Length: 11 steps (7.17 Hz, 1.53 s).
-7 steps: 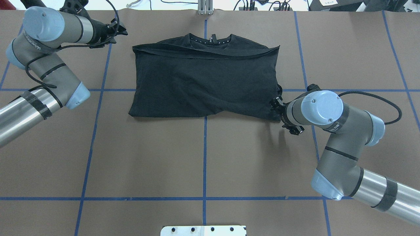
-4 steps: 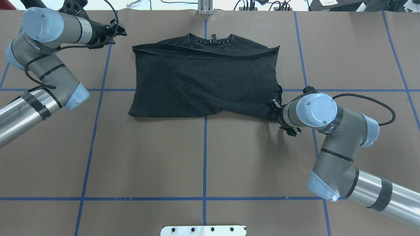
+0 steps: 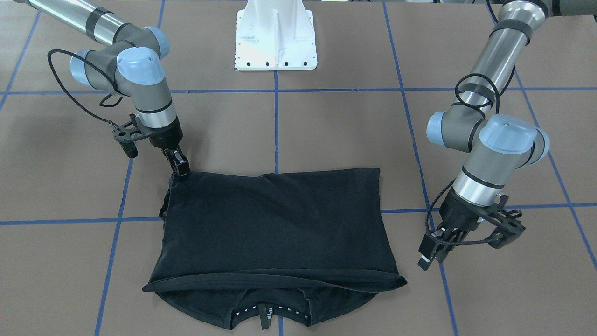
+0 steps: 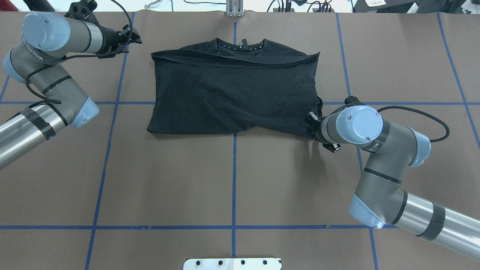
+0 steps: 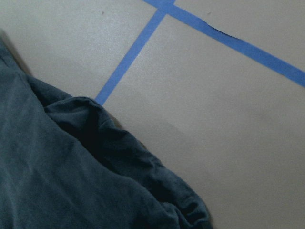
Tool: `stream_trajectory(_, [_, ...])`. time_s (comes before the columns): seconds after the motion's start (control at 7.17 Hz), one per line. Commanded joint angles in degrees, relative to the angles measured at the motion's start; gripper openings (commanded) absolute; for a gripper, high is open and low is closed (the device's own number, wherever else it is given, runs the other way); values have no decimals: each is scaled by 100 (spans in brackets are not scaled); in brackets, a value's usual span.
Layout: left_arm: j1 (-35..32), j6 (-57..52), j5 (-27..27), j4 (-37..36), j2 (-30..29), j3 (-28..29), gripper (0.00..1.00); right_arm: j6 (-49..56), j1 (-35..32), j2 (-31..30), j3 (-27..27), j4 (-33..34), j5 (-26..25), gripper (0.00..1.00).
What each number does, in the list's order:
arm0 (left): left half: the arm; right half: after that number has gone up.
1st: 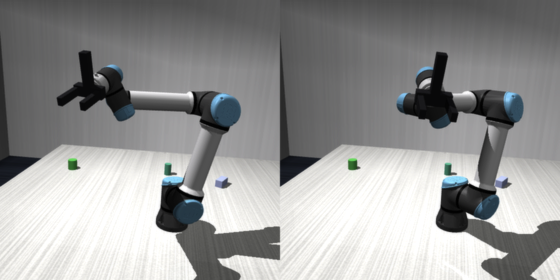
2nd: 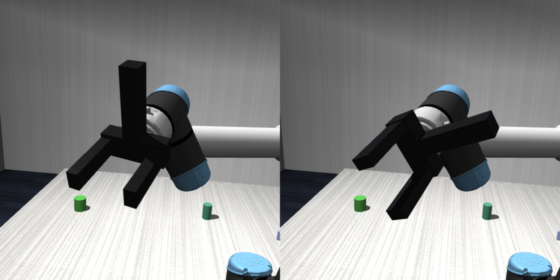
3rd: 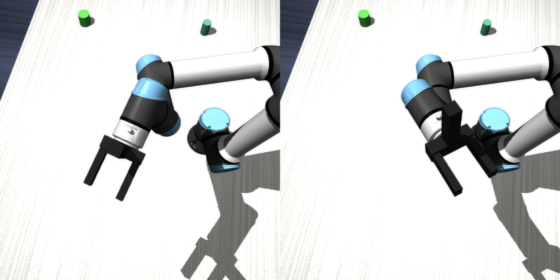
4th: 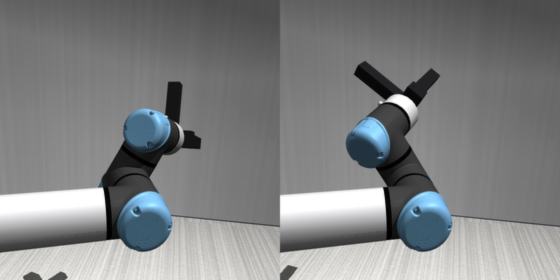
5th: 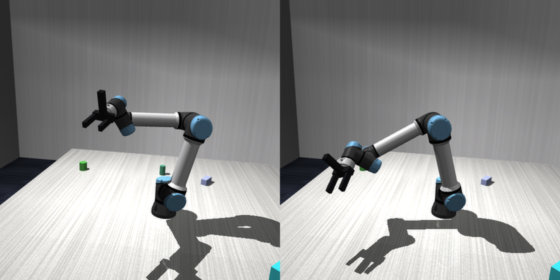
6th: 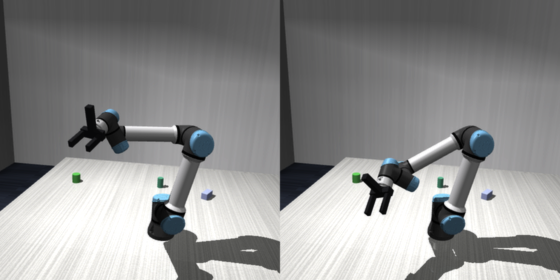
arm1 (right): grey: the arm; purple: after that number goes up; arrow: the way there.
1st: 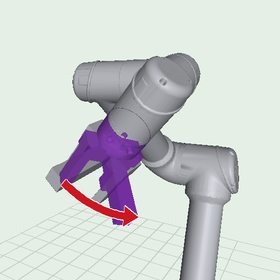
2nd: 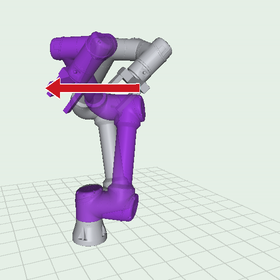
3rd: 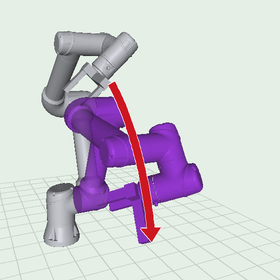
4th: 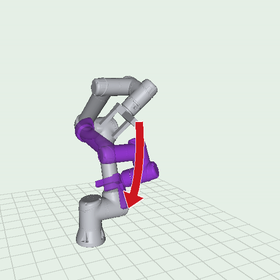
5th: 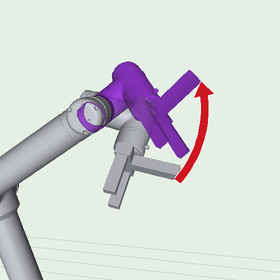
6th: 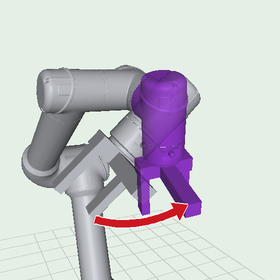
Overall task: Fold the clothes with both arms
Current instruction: 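Grasp the folded corner with the right gripper and drag it toward the robot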
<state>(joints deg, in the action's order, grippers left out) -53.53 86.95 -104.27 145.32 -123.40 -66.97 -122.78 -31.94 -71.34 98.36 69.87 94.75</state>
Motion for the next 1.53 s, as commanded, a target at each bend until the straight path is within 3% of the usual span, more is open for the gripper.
stream_trajectory(0.0, [1,-3,12,23,61,0,62,131,-75,23,-9,9,-1,0])
stream_trajectory(0.42, [1,6,12,32,96,-18,62,158,-199,24,191,44,122,0])
stream_trajectory(0.84, [1,15,3,23,211,-254,62,88,-25,-974,1979,867,411,0])
stream_trajectory(1.12, [9,23,-32,14,342,-543,62,53,1016,-1748,2756,993,902,0])
stream_trajectory(1.4, [53,85,-58,-30,351,-764,62,-333,1966,-1752,2881,993,2025,0])
